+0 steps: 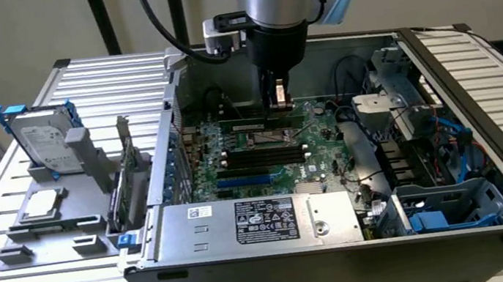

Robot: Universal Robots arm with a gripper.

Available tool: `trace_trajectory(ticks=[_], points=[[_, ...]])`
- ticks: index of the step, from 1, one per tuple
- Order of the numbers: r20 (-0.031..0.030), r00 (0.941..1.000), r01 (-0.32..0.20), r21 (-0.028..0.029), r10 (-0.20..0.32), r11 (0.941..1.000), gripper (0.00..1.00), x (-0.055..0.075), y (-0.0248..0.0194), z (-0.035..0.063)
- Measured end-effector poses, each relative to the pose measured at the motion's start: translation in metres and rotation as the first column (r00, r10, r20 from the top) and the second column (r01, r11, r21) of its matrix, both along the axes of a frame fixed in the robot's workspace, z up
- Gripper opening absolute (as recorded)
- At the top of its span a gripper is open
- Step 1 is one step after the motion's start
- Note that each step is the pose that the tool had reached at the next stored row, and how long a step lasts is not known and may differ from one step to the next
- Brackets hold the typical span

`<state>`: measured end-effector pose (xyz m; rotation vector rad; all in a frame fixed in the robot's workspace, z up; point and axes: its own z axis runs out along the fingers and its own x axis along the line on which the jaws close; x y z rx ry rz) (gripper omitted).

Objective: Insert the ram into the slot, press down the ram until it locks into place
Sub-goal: 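Insert the ram into the slot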

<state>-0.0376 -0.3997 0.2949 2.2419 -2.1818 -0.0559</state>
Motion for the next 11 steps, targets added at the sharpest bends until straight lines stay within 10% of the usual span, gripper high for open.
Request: trace_trajectory(ticks=[11], points=[[-0.0001,1.0000,-0.001,-0.0001,0.001,1.0000,0.14,0.002,0.0008,-0.0111]])
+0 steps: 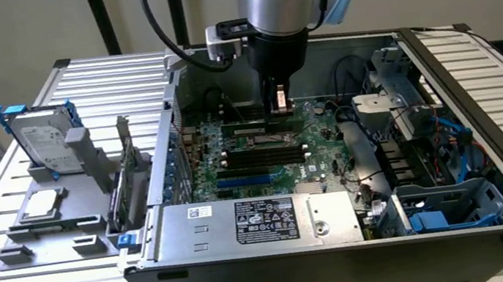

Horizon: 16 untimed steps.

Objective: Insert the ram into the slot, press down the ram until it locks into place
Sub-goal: 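Insert the ram into the slot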

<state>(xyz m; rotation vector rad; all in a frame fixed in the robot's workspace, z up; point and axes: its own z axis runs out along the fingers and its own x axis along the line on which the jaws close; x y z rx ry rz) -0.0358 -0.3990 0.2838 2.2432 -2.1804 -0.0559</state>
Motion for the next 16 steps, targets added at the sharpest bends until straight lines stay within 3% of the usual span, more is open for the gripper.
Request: trace_trajectory(ticks=[16], points=[[0.0001,0.9999,-0.013,0.0001,0.013,0.9999,0.14,0.004,0.0002,-0.0255]])
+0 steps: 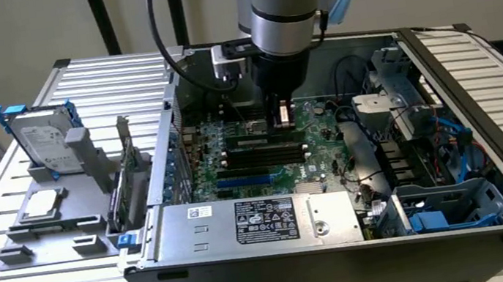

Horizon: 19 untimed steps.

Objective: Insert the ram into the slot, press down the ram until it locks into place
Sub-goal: 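Insert the ram into the slot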

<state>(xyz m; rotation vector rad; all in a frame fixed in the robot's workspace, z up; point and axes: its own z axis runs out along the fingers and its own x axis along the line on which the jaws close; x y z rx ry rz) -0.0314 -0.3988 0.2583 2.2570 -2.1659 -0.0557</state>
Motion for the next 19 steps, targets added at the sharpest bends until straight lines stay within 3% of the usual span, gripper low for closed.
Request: trace_trajectory(ticks=[19], points=[[0.0000,1.0000,-0.006,-0.0001,0.006,1.0000,0.14,0.001,0.0000,-0.0150]])
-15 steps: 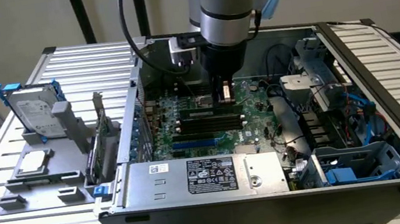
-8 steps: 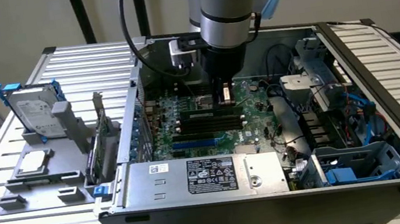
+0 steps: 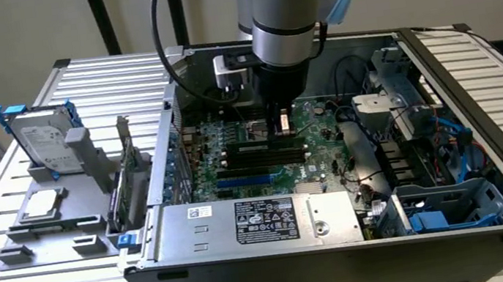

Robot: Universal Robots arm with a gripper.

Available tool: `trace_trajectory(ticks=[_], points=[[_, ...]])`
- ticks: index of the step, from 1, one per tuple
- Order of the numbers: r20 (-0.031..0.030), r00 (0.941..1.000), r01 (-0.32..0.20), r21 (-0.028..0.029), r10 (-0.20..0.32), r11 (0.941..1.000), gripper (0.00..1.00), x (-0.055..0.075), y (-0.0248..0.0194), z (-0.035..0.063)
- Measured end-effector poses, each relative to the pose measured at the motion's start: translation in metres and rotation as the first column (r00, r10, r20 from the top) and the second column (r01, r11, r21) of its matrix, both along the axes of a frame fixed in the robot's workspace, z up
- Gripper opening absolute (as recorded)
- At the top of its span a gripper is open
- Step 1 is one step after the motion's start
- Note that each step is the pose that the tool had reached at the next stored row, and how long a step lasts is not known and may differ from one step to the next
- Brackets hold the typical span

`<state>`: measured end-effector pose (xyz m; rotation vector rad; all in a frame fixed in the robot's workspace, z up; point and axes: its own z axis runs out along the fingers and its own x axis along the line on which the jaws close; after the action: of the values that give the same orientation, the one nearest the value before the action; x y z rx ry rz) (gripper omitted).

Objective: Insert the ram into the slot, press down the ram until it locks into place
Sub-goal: 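Insert the ram into the slot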

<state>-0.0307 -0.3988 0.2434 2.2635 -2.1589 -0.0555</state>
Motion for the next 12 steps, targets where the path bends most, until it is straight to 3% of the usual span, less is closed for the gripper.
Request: trace_trajectory(ticks=[12], points=[[0.0000,1.0000,0.000,0.0000,0.000,1.0000,0.14,0.0002,-0.0004,-0.0062]])
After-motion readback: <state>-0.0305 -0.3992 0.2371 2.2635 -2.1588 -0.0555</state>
